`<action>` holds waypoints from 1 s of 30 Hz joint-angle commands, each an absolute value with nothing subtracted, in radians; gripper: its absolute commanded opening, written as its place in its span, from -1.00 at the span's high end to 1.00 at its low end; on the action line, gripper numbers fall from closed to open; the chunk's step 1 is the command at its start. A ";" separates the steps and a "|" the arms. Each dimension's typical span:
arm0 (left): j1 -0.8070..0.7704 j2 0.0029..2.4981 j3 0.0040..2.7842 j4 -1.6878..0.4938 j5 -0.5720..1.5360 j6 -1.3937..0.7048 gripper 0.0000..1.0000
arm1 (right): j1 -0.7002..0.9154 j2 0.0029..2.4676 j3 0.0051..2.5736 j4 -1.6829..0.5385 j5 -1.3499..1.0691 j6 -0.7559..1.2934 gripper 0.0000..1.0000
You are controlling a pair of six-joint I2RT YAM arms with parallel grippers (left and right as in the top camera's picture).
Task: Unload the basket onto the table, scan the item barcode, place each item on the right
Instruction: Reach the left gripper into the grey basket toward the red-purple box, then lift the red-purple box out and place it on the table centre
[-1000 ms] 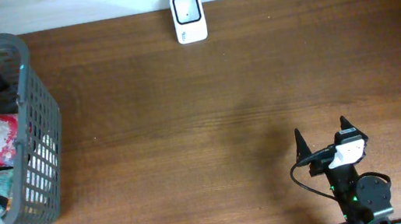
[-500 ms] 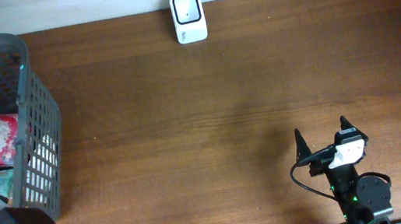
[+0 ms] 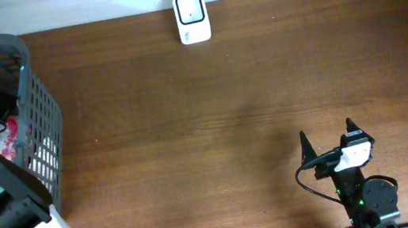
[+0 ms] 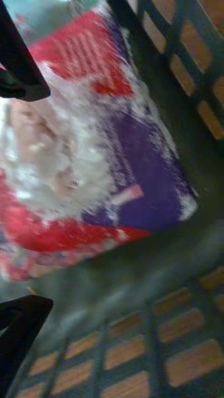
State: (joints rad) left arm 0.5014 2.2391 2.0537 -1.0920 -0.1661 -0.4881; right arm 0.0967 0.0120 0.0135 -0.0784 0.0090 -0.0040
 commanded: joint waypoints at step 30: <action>0.447 1.659 2.373 -1.204 0.193 -0.478 1.00 | 0.090 0.006 0.006 -0.082 0.010 -0.004 -0.97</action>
State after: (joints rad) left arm 0.4885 1.7428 2.3657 -1.2388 0.0914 -0.4953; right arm 0.0967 0.0120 0.0135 -0.0784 0.0090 -0.0032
